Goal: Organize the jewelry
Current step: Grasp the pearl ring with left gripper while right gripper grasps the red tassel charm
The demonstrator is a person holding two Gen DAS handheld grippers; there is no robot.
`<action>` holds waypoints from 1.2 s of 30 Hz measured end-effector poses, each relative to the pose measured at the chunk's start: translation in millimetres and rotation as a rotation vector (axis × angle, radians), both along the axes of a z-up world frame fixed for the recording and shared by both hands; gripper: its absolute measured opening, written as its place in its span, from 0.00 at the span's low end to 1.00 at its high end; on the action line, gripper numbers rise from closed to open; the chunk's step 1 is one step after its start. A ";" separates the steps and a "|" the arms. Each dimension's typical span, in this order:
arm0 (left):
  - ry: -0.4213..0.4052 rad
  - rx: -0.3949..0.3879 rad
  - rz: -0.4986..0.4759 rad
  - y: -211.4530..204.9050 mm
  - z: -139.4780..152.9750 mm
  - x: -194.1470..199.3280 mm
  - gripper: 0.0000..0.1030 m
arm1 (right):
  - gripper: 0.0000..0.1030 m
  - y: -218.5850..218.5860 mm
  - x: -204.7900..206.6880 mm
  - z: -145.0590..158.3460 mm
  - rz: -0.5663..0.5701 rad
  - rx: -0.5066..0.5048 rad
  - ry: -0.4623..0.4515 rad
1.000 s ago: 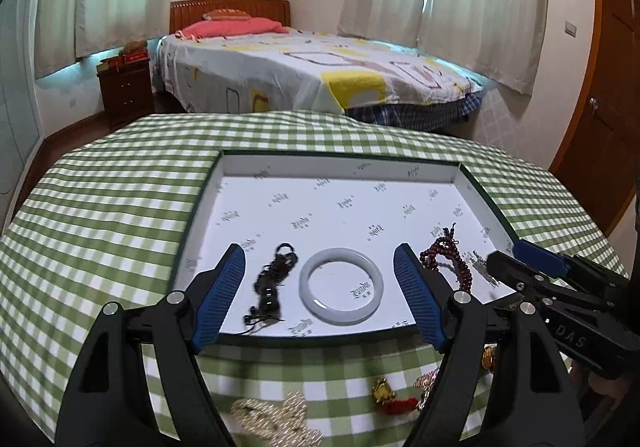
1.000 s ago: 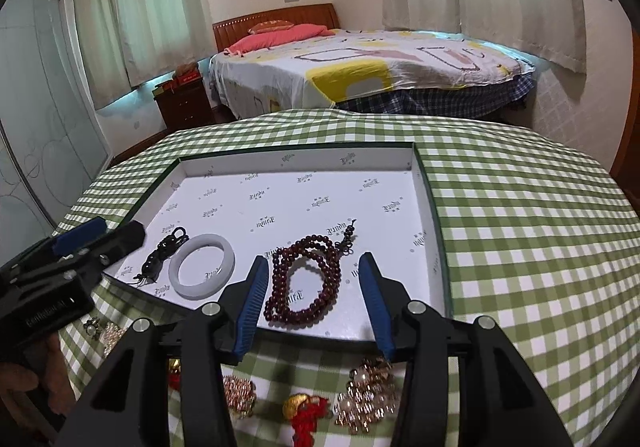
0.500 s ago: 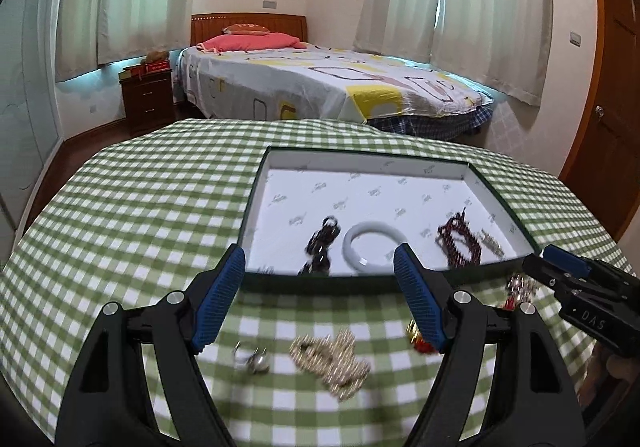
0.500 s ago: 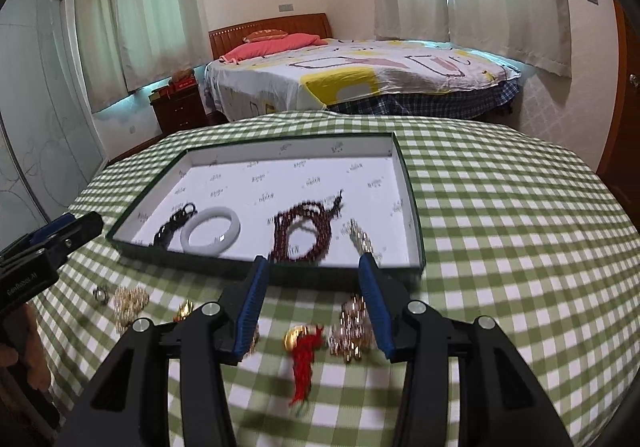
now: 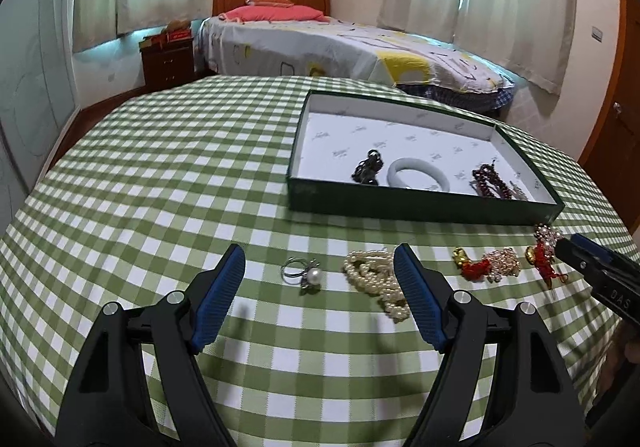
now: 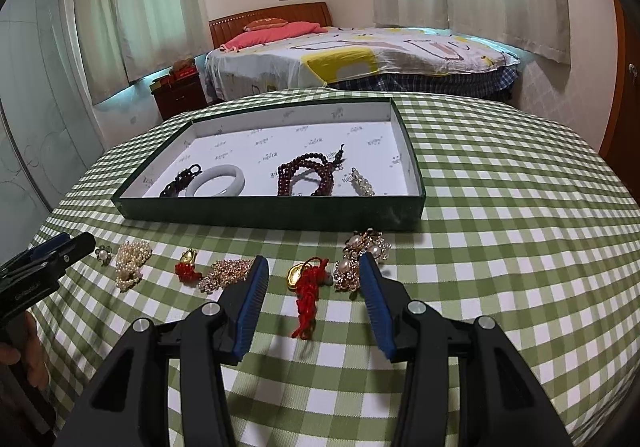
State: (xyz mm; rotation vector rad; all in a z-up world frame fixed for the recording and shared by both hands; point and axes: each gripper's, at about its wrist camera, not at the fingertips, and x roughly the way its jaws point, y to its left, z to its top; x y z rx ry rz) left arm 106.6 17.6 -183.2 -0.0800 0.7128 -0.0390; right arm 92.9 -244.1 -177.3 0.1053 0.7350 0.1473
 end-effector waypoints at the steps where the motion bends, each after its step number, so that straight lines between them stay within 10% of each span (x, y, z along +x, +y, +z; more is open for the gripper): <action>1: 0.003 -0.004 0.005 1.9 -0.6 1.1 0.73 | 0.46 0.0 -2.5 -0.5 0.000 0.000 -0.001; 20: 0.098 -0.005 -0.013 4.6 -24.8 20.8 0.26 | 0.46 -0.8 0.2 -6.4 -0.004 0.002 0.019; 36: 0.065 -0.002 -0.005 8.0 -15.3 13.5 0.26 | 0.46 -2.0 2.0 -10.7 -0.005 0.006 0.033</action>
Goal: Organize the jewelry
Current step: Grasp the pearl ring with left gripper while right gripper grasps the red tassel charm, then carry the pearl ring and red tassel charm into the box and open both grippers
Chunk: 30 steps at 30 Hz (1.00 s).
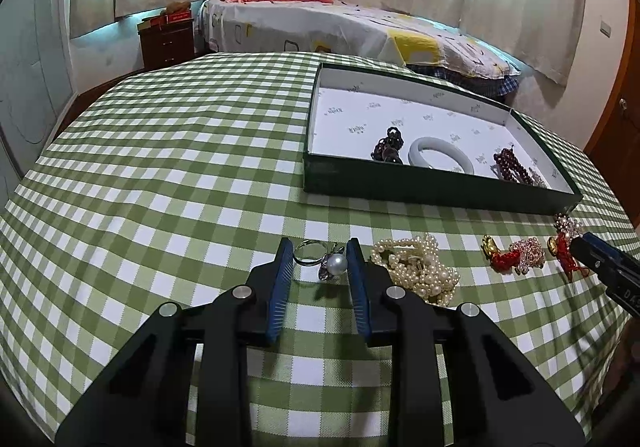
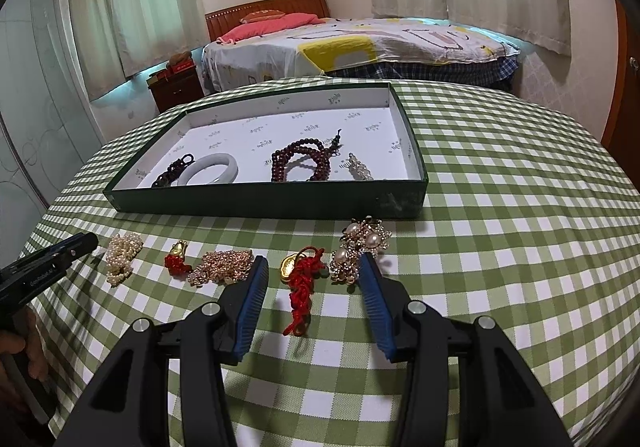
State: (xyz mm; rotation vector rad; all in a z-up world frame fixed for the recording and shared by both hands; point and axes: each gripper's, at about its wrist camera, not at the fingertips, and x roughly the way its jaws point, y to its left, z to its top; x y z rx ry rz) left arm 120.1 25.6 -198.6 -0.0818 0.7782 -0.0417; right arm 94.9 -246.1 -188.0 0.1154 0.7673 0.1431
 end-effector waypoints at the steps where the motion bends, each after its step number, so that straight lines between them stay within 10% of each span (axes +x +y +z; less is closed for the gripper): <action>1: -0.002 0.001 0.001 0.3 0.7 0.0 0.26 | 0.46 0.7 0.7 -0.3 0.002 -0.001 0.001; 30: -0.012 0.002 0.001 -1.4 3.9 -0.8 0.26 | 0.11 13.7 6.4 -8.5 0.041 -0.041 0.028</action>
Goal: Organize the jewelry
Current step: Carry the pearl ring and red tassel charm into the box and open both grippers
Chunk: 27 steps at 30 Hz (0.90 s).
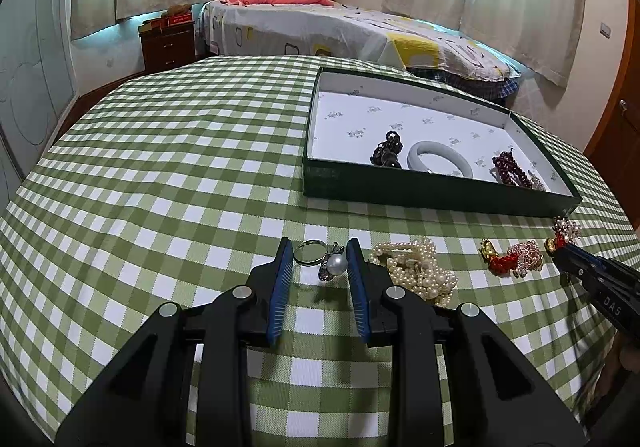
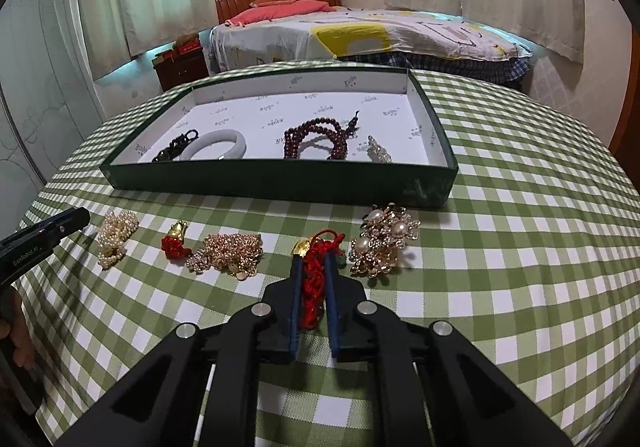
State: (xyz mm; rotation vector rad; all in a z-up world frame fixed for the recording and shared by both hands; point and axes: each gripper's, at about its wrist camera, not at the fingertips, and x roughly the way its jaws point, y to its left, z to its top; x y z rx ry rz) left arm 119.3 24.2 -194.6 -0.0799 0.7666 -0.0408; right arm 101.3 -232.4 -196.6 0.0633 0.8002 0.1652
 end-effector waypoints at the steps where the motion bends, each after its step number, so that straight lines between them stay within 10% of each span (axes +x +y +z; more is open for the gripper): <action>1: -0.003 -0.001 -0.001 -0.6 0.9 -0.2 0.26 | 0.11 -0.4 -0.8 1.8 -0.001 0.002 -0.008; 27: -0.157 -0.061 -0.072 -26.2 70.8 58.3 0.26 | 0.11 -21.7 56.6 80.5 -0.031 0.020 -0.238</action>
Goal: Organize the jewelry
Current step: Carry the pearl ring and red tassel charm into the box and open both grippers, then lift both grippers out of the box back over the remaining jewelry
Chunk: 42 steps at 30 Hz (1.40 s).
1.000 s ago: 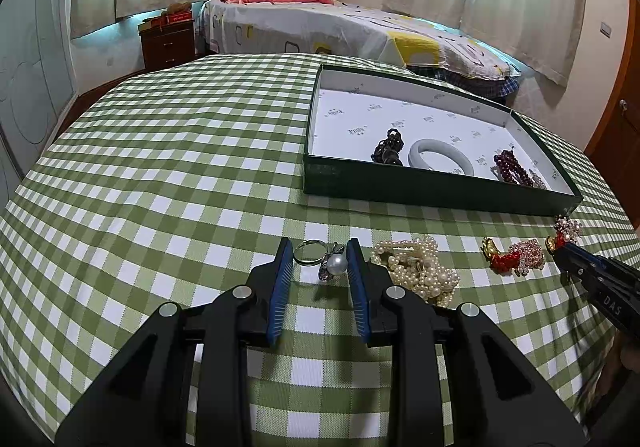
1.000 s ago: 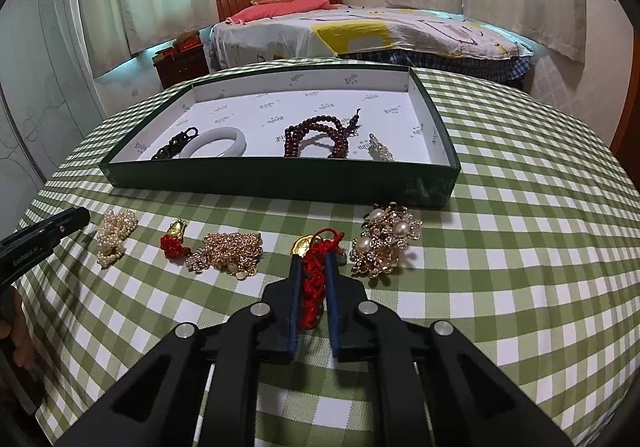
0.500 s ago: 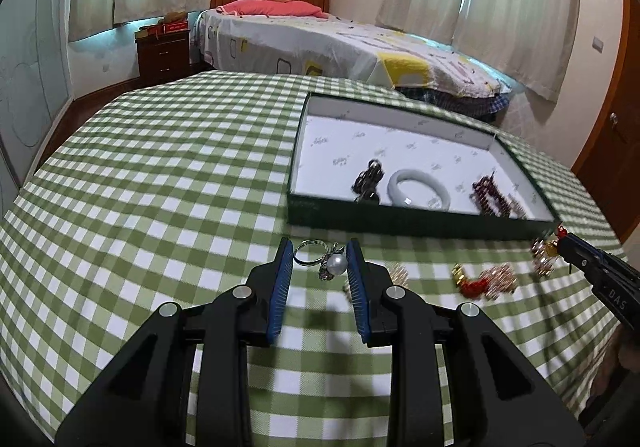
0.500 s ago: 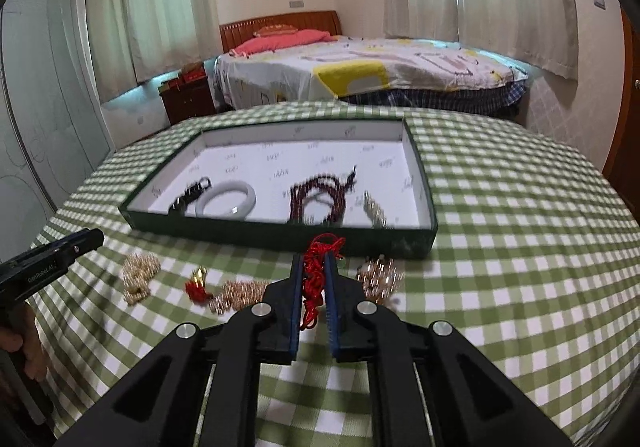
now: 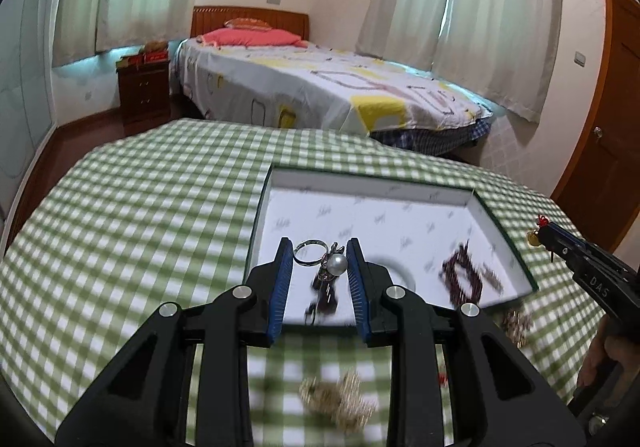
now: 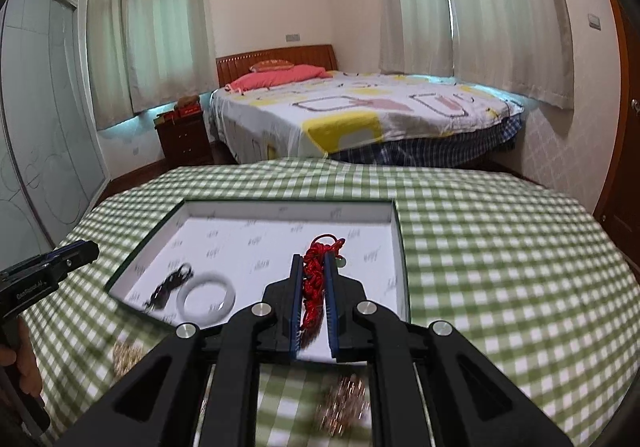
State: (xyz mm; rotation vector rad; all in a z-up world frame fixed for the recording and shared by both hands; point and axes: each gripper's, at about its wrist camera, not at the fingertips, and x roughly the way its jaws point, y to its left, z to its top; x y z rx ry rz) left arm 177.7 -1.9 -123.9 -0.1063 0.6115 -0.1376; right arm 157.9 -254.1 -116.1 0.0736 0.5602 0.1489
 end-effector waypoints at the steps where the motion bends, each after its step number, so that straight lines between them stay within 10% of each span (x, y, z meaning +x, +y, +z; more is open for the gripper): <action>1: -0.006 0.003 -0.004 -2.1 1.8 5.4 0.26 | 0.11 -0.9 3.9 0.8 -0.001 0.001 -0.003; 32: 0.333 0.039 -0.057 -25.8 -80.2 150.6 0.27 | 0.12 -19.4 96.8 -65.5 0.016 -0.011 0.283; 42: 0.318 0.062 -0.071 -32.2 -76.7 151.5 0.46 | 0.34 -18.4 92.5 -62.6 0.035 -0.001 0.269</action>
